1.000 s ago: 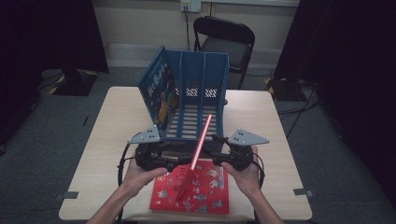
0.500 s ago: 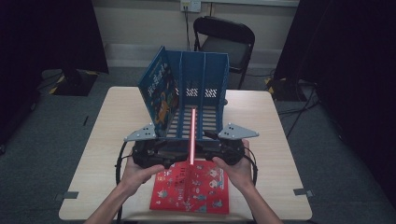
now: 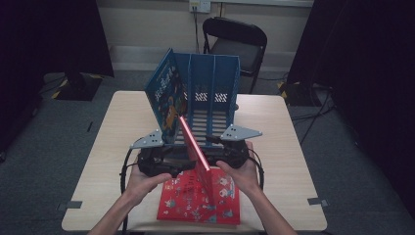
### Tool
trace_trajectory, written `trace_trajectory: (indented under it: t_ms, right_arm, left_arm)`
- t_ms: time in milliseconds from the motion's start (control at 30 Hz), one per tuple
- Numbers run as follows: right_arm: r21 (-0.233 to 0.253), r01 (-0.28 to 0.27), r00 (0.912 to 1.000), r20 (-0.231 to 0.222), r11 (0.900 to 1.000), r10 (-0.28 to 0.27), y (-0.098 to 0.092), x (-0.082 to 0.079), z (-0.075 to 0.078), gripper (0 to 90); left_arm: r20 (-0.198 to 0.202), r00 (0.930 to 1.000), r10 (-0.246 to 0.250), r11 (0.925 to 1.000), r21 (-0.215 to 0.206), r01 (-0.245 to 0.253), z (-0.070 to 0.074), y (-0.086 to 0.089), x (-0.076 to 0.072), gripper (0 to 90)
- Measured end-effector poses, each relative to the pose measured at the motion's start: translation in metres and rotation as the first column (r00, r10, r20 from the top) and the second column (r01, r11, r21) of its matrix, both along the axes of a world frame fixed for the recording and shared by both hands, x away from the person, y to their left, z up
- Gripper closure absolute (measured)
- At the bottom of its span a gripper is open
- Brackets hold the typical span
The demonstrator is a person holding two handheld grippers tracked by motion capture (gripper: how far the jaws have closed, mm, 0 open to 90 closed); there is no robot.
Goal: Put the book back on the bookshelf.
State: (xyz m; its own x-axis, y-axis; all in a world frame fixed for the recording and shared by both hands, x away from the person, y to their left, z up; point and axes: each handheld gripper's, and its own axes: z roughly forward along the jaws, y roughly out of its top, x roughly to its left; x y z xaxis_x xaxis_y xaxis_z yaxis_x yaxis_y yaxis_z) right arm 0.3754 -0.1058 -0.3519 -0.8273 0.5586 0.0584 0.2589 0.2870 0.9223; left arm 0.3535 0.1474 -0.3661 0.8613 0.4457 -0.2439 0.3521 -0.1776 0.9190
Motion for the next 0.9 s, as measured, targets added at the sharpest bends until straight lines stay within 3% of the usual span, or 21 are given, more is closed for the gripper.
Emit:
trace_trajectory:
  t_ms: [333,600,900]
  right_arm:
    - [-0.017,-0.039,0.9991,-0.016,0.999,0.039,0.007,0.002,0.002,44.7]
    - [-0.035,-0.063,0.9980,-0.013,0.997,0.063,0.022,0.003,0.002,46.3]
    - [-0.016,-0.054,0.9982,-0.026,0.998,0.053,0.014,0.003,0.001,42.8]
  left_arm:
    - [0.015,0.9994,0.033,0.9985,0.043,-0.033,-0.004,0.005,-0.006,28.7]
    - [0.002,0.9988,0.048,0.9979,0.042,-0.049,-0.010,0.010,-0.010,24.4]
    - [-0.004,0.9985,0.054,0.9981,0.029,-0.054,-0.010,0.007,-0.009,24.2]
